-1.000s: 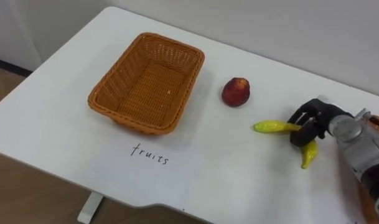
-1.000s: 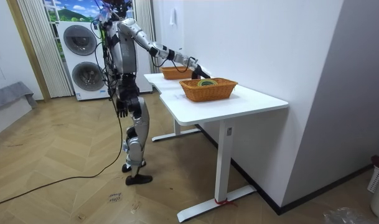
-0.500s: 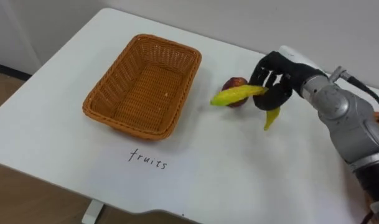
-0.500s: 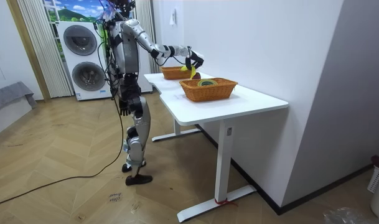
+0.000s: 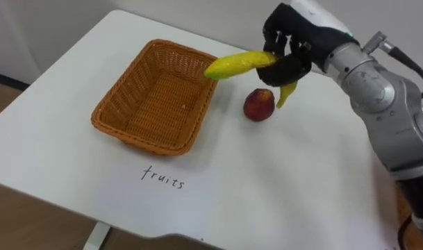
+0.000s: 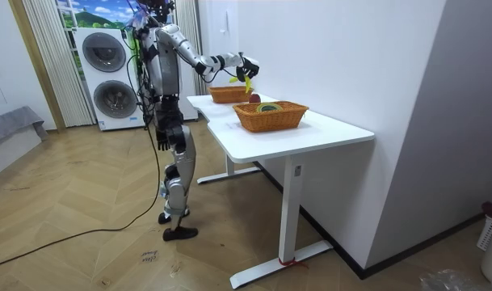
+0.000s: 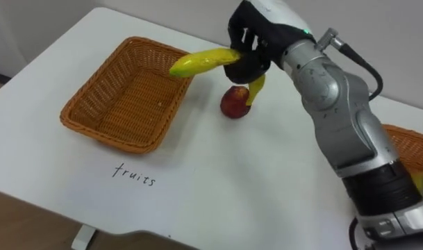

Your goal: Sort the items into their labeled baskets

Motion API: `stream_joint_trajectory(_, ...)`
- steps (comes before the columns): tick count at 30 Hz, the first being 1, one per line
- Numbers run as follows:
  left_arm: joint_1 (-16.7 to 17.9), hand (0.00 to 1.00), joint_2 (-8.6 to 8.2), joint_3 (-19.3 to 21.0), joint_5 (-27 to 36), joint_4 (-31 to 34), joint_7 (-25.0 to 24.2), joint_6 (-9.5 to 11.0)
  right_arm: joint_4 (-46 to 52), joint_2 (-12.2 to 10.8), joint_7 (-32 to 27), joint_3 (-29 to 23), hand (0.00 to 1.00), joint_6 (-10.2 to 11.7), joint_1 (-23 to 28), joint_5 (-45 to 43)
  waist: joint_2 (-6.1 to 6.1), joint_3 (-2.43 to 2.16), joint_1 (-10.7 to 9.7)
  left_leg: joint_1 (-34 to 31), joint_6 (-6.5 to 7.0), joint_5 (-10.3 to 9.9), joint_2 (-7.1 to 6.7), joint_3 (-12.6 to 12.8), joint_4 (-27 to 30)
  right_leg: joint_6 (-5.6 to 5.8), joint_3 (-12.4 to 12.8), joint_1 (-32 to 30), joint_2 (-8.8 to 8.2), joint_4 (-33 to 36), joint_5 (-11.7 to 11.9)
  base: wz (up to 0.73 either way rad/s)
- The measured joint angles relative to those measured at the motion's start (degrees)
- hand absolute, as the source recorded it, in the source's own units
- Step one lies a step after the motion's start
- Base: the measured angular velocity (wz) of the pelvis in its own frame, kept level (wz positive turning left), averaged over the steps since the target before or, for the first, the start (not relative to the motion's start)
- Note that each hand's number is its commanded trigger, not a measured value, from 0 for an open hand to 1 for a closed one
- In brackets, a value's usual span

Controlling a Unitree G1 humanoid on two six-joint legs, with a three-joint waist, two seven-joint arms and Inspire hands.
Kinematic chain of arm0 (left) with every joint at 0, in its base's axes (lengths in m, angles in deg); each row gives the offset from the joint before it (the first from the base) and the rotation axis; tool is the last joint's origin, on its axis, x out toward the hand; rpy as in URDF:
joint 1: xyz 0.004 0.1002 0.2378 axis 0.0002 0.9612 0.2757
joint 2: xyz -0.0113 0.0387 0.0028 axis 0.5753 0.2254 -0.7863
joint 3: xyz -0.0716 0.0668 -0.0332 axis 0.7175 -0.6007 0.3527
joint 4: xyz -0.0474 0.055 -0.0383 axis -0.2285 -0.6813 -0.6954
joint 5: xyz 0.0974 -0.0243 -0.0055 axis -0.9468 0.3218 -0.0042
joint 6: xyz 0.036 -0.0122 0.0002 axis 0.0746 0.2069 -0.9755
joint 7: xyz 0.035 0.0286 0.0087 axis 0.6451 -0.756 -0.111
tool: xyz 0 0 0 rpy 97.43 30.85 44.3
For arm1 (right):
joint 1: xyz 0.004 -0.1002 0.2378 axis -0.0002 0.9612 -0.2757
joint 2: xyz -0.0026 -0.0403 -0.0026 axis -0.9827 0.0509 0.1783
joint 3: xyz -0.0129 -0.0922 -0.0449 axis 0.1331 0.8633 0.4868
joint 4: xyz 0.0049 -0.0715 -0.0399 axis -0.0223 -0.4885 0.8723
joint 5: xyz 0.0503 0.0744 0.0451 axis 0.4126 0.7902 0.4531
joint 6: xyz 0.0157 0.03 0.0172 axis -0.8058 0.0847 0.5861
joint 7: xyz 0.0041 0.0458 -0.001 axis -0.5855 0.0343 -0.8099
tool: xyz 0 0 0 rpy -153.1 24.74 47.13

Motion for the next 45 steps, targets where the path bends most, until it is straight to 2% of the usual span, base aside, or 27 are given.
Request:
stream_joint_trajectory(4,0.1,0.00,-0.21,0.0,-0.3,-0.3,-0.1,-0.1,2.7,-0.3,0.4,0.0,1.00,-0.7,-1.2,-0.8,-0.19,-0.09,0.1,-0.4,0.00,0.0,-0.02,-0.1,0.4,0.00,-0.2,-0.1,-0.04,0.1,0.0,0.01)
stream_joint_trajectory(9,0.3,0.00,-0.28,-0.1,0.1,-0.3,0.0,-0.1,2.7,-0.3,1.5,0.9,1.00,-1.8,-2.1,-0.8,-0.41,0.19,1.1,-0.3,0.00,0.0,-0.04,-0.7,0.7,0.00,-0.7,0.3,-0.05,0.1,0.0,0.06)
stream_joint_trajectory(12,0.1,0.00,-0.66,-0.1,0.1,-0.3,0.1,-0.2,2.0,-0.6,2.2,3.4,1.00,-2.3,-3.2,-0.7,-0.77,0.38,1.9,-0.4,0.00,0.0,-0.04,-0.8,0.7,0.00,-0.8,0.3,-0.04,0.1,0.0,0.01)
stream_joint_trajectory(14,0.0,0.00,-0.75,0.0,0.1,0.1,0.0,-0.3,1.0,-0.7,2.8,5.1,1.00,-2.5,-4.4,-0.7,-1.34,0.68,2.5,-0.6,0.00,0.0,-0.09,-1.5,0.5,0.00,-1.5,0.3,-0.07,0.1,0.0,0.12)
stream_joint_trajectory(16,-0.2,0.00,-0.85,0.0,0.1,0.5,0.0,-0.3,0.2,-1.0,2.8,6.3,1.00,-3.2,-5.4,-0.8,-1.68,0.70,3.1,-0.6,-0.01,0.0,-0.09,-1.8,0.1,0.00,-2.0,0.3,-0.05,0.1,0.0,0.13)
stream_joint_trajectory(18,-0.4,0.00,-1.01,-0.1,0.1,0.5,0.0,-0.6,-1.3,-2.0,3.2,6.8,1.00,-3.7,-6.7,-0.8,-1.84,0.61,3.2,-0.6,-0.02,0.0,-0.13,-2.5,0.1,0.00,-2.8,0.4,-0.07,0.1,0.0,0.17)
stream_joint_trajectory(20,-0.4,0.00,-1.00,-0.1,0.1,0.5,0.0,-0.9,-3.7,-2.8,3.1,7.1,1.00,-3.7,-7.6,-0.7,-2.22,0.57,4.5,-0.6,-0.04,0.1,-0.19,-3.2,0.3,0.01,-2.9,0.5,-0.05,0.1,0.0,0.15)
stream_joint_trajectory(22,-0.4,0.00,-0.97,-0.1,0.1,1.3,0.0,-1.0,-5.5,-3.7,2.6,7.2,1.00,-4.0,-7.6,-0.8,-2.60,0.47,4.9,-0.7,-0.04,0.1,-0.38,-4.2,0.7,0.07,-2.9,0.6,-0.12,0.1,-0.1,0.23)
stream_joint_trajectory(24,-0.5,0.00,-0.92,-0.1,0.1,1.5,0.0,-1.1,-7.0,-5.0,1.6,7.5,1.00,-4.4,-7.6,-0.7,-2.73,0.54,5.9,-0.6,-0.03,0.1,-0.52,-4.6,0.7,0.41,-2.9,0.7,-0.23,0.1,-0.3,0.13)
stream_joint_trajectory(26,-0.7,0.00,-0.85,0.0,0.1,1.5,0.1,-1.2,-8.1,-5.9,0.7,8.8,1.00,-4.4,-7.6,-0.7,-2.98,0.65,6.8,-0.5,-0.03,0.1,-0.74,-6.4,0.6,0.53,-3.5,1.0,-0.31,0.0,-0.4,0.11)
stream_joint_trajectory(29,-1.1,0.00,-0.81,-0.1,0.0,1.5,0.2,-1.2,-9.9,-6.5,-0.6,8.8,1.00,-4.2,-7.6,-0.7,-3.24,0.78,7.5,-0.6,-0.04,0.1,-0.95,-7.9,0.5,0.96,-4.3,1.0,-0.44,0.0,-0.7,0.27)
stream_joint_trajectory(36,-1.0,0.00,-0.78,-0.2,0.0,1.5,-0.1,-1.2,-14.5,-6.8,-2.7,10.0,1.00,-3.5,-8.4,-0.8,-3.37,0.83,9.1,-0.6,-0.04,0.1,-0.95,-10.1,0.1,1.12,-4.3,0.7,-0.34,0.3,-1.0,0.07)
stream_joint_trajectory(37,-1.0,0.00,-0.60,-0.3,0.0,1.5,-0.1,-1.2,-14.8,-6.9,-3.2,11.1,0.76,-3.2,-8.4,-0.8,-3.46,0.84,9.1,-0.5,-0.04,0.1,-0.99,-11.7,0.1,1.12,-4.3,0.7,-0.21,0.1,-1.0,-0.04)
stream_joint_trajectory(38,-1.1,0.00,-0.39,-0.3,0.0,1.5,-0.1,-1.2,-15.5,-7.0,-3.8,12.0,0.61,-2.6,-8.5,-0.8,-3.49,0.85,9.1,-0.4,-0.04,0.1,-1.00,-13.2,0.1,1.08,-4.3,0.8,-0.12,0.6,-1.0,-0.05)
stream_joint_trajectory(39,-1.2,0.00,-0.36,-0.2,0.0,1.5,0.0,-1.1,-16.1,-7.0,-4.1,12.6,0.37,-2.2,-8.6,-0.8,-3.47,0.87,9.2,-0.3,-0.04,0.1,-0.99,-13.8,0.1,1.07,-4.3,0.7,-0.13,1.0,-1.0,-0.04)
stream_joint_trajectory(40,-1.2,0.00,-0.30,-0.3,0.0,1.4,0.1,-0.8,-17.1,-7.1,-4.6,13.5,0.16,-1.8,-8.6,-0.8,-3.25,1.04,9.2,0.2,-0.26,0.2,-0.77,-14.9,0.1,1.05,-4.5,0.5,-0.11,2.5,-1.0,0.00)
stream_joint_trajectory(41,-1.2,0.00,-0.20,-0.4,0.0,1.4,0.1,-0.6,-18.3,-7.2,-5.0,14.3,0.00,-1.5,-8.6,-0.7,-2.84,1.34,9.2,0.8,-0.42,0.3,-0.52,-16.5,0.1,0.95,-4.7,0.1,-0.08,4.1,-1.2,-0.03)
stream_joint_trajectory(42,-1.2,0.00,-0.04,-0.5,0.0,1.4,0.2,-0.5,-18.8,-7.2,-5.2,14.6,0.00,-1.5,-8.6,-0.8,-2.85,1.34,9.3,1.0,-0.44,0.4,-0.49,-17.4,0.1,0.76,-4.6,-0.1,-0.06,4.2,-1.5,-0.13)
stream_joint_trajectory(43,-1.3,0.00,0.50,-1.2,0.0,1.4,0.2,-0.3,-19.0,-7.2,-5.3,14.9,0.00,-1.3,-8.6,-0.8,-3.49,1.20,9.4,0.8,-0.46,0.3,-0.74,-18.4,0.0,0.69,-4.1,-0.1,0.07,2.3,-1.9,-0.31)
stream_joint_trajectory(44,-1.5,0.00,0.67,-1.2,0.0,1.3,0.3,-0.2,-19.0,-7.2,-5.8,15.2,0.00,-0.7,-8.8,-0.8,-4.17,1.02,10.1,0.3,-0.67,0.2,-1.07,-18.7,0.2,0.17,-3.8,0.8,0.07,0.1,-1.2,-0.37)
stream_joint_trajectory(45,-1.7,0.00,0.56,-1.3,0.0,1.1,0.3,-0.2,-19.0,-7.3,-6.0,15.4,0.00,-0.6,-9.0,-0.8,-4.43,1.36,10.6,-0.6,-1.24,-0.2,-1.40,-17.8,1.9,0.01,-3.2,1.4,-0.21,-0.3,-0.8,-0.17)
